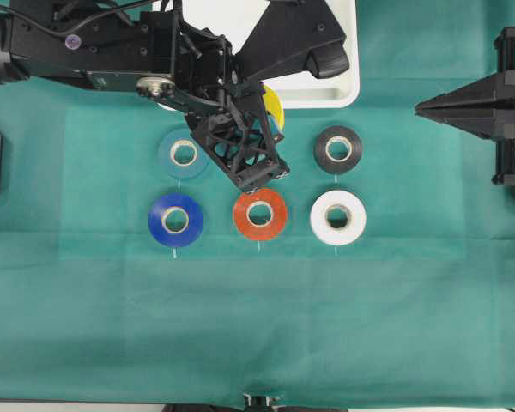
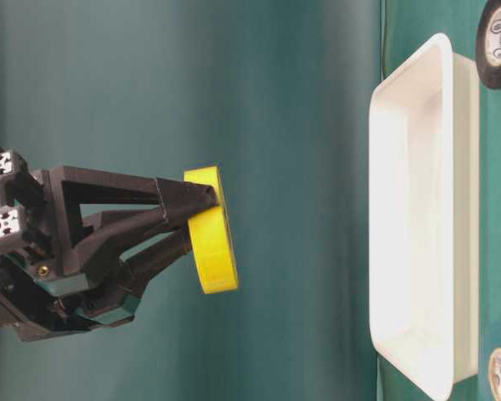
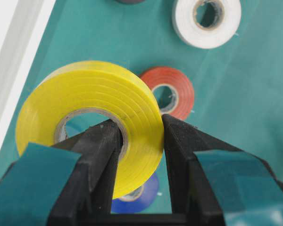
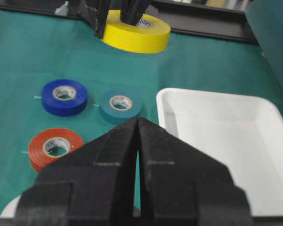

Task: Place the tape from the fixed location into the white case.
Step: 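Lift the yellow tape roll up off the table with the left gripper, then carry the yellow roll with the left gripper over the white tray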

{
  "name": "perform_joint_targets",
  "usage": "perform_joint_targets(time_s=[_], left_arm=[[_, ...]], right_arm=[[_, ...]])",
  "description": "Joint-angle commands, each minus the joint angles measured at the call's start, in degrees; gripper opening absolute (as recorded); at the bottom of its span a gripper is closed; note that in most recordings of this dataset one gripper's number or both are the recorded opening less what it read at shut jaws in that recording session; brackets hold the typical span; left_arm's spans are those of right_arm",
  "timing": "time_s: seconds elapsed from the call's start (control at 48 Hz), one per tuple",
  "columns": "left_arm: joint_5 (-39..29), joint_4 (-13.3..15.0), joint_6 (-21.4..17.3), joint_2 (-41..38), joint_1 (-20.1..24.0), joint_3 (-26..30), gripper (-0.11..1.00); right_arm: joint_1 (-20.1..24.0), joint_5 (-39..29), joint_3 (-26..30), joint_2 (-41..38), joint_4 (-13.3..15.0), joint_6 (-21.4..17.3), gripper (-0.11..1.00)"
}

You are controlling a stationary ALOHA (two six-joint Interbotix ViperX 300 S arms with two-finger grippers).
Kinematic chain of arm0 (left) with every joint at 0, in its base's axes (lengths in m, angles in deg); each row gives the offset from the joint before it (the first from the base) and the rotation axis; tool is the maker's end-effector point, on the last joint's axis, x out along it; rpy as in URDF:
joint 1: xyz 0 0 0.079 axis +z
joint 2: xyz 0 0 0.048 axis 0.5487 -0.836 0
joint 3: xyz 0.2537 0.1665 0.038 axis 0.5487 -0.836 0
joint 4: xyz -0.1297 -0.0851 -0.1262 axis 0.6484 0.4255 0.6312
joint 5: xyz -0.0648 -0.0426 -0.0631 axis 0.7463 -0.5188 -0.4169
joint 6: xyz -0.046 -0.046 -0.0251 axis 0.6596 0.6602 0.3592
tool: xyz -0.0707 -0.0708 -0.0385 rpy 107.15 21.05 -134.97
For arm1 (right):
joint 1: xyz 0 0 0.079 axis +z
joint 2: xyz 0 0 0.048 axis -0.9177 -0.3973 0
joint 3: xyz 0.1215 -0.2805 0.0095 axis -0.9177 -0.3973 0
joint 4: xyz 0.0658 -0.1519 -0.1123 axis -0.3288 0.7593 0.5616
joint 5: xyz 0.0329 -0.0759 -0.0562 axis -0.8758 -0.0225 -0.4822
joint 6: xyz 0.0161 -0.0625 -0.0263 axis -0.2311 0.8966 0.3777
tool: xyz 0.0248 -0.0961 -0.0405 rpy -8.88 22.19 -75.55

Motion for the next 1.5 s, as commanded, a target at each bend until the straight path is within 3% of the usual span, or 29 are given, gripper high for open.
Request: perform_joint_targets(time_s=[0.0,0.959,1.48], left_arm=[[0.18,-0.26,-0.09,2.46,-0.18,1.32,0.25],[0.09,-0.26,-0.53,2.46,1.93,1.41,0.25],[0.09,-0.26,-4.48,2.81,13.01,1.67,0.25]], right_arm=[[-0.09,0.09,1.58,-0.26,0.00,-0.09,0.00],[-0.09,-0.18,1.67,-0.26,0.00,-0.09,0.00],[0.00,-0.70,1.58,-0.18,0.00,-0.09,0.00]])
